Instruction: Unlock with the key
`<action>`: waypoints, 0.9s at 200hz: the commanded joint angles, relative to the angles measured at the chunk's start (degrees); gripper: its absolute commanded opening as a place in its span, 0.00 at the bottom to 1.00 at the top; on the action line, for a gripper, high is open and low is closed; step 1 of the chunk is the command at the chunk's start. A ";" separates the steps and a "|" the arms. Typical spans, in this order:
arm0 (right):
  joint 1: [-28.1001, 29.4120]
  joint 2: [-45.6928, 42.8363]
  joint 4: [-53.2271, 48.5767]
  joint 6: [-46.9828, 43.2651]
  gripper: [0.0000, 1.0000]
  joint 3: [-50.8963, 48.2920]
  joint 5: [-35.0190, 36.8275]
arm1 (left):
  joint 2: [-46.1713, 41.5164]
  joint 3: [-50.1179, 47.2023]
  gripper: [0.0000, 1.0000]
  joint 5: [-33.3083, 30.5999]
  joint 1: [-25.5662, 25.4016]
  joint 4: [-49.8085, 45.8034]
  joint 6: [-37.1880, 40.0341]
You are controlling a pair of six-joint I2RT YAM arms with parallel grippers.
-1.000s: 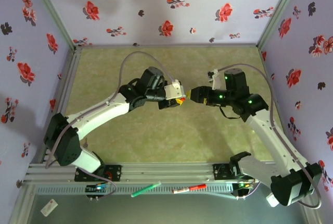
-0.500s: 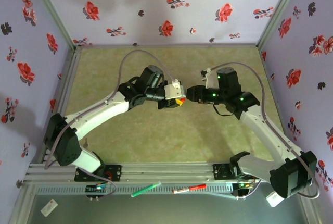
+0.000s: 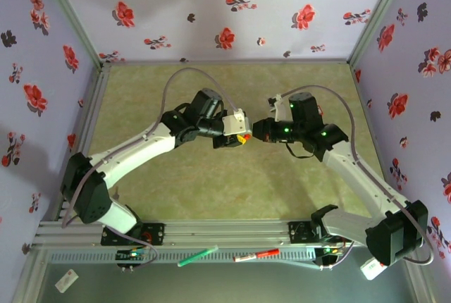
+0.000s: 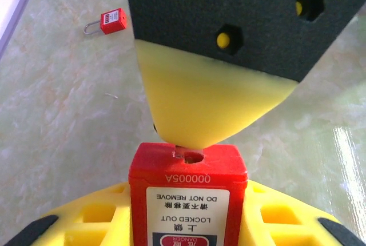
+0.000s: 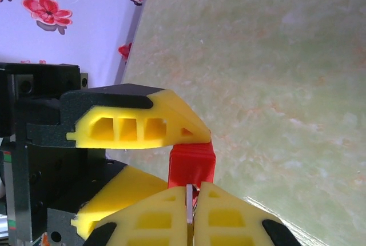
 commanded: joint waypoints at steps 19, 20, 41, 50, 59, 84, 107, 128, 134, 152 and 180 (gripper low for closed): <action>0.35 -2.25 -1.42 -12.36 0.00 0.17 0.76 | 1.63 5.81 0.00 6.80 0.62 -6.53 -0.09; 0.39 -2.32 -1.35 -12.46 0.00 0.17 0.77 | 1.71 5.87 0.00 6.87 0.58 -6.65 -0.13; 0.51 -3.35 0.04 -13.33 0.00 -0.44 1.48 | 2.18 6.40 0.00 7.50 0.55 -6.96 -0.18; 0.32 -2.69 -1.17 -11.04 0.00 0.55 3.10 | 1.85 5.35 0.00 6.02 0.50 -5.12 -0.64; 0.26 -0.88 -2.89 -8.69 0.00 2.19 3.20 | 0.80 3.50 0.00 3.82 0.40 -0.71 -1.48; 0.18 3.97 -1.46 5.31 0.00 3.73 1.33 | -2.35 -6.45 0.00 -9.05 -3.17 17.89 -0.24; 0.18 4.77 5.64 18.44 0.00 1.28 1.26 | -1.23 -10.93 0.00 -23.13 -7.01 29.26 5.86; 0.04 4.63 10.81 27.88 0.00 -1.25 1.57 | 0.62 -13.63 0.00 -30.42 -8.66 38.76 10.60; -0.07 4.65 11.95 29.88 0.00 -1.89 1.58 | 1.19 -14.12 0.00 -31.88 -9.03 40.91 11.74; -0.42 4.59 16.62 36.02 0.00 -4.50 1.41 | 3.04 -15.84 0.00 -35.35 -9.77 47.49 14.86; -1.02 4.38 23.29 44.49 0.00 -8.55 0.91 | 5.12 -16.99 0.00 -37.09 -10.00 52.18 16.40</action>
